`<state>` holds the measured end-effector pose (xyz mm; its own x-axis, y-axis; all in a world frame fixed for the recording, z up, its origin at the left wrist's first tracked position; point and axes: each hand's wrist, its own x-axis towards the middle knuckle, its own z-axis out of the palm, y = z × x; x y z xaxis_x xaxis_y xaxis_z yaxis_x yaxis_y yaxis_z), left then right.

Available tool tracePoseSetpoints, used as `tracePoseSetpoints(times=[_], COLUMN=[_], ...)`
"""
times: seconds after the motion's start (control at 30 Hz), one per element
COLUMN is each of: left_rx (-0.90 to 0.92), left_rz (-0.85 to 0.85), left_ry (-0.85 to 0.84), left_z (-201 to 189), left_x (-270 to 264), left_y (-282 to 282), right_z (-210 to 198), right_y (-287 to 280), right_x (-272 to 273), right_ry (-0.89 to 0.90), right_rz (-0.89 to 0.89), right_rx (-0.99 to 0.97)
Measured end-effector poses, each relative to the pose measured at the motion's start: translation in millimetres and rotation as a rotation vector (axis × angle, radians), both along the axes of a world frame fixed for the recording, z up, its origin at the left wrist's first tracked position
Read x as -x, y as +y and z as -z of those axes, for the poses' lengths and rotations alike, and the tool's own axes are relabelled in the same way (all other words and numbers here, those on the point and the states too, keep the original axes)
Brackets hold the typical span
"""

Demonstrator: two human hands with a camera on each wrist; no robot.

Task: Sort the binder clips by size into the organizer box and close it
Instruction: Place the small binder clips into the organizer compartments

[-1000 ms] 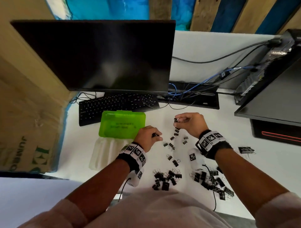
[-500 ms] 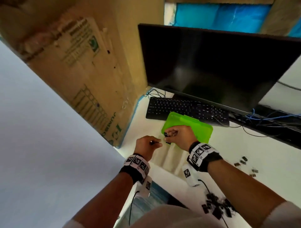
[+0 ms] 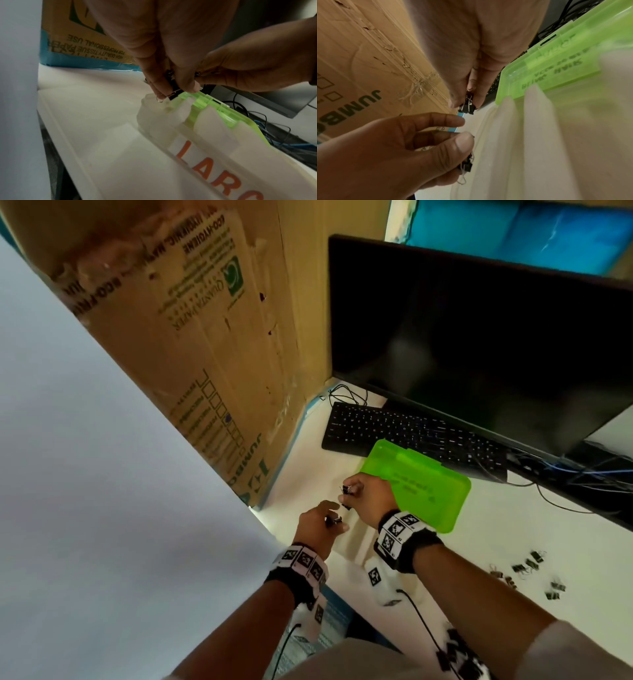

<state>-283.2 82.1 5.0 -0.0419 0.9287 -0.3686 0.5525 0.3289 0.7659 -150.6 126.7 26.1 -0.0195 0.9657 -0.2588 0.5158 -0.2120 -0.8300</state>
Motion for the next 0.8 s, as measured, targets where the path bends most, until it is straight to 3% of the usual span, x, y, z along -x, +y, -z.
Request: tracePoseSetpoints(times=[0.2,0.4,0.63,0.8], left_rx=[-0.045,-0.043,-0.095,-0.111], left_rz=[0.152,0.143,0.22,0.222], left_ry=[0.073,0.058,0.154,0.178], left_z=[-3,-3,8,15], left_x=[3,6,5,11], left_y=[-5,-2,2,5], right_z=[3,9,13,11], right_y=[-1,-7,-8,-7], right_x=[4,-1,-6,-11], right_ry=[0.025,-0.066,-0.179,-0.182], right_rz=[-0.063,-0.178,-0.348,-0.403], right_rx=[-0.069,-0.094,-0.05,-0.039])
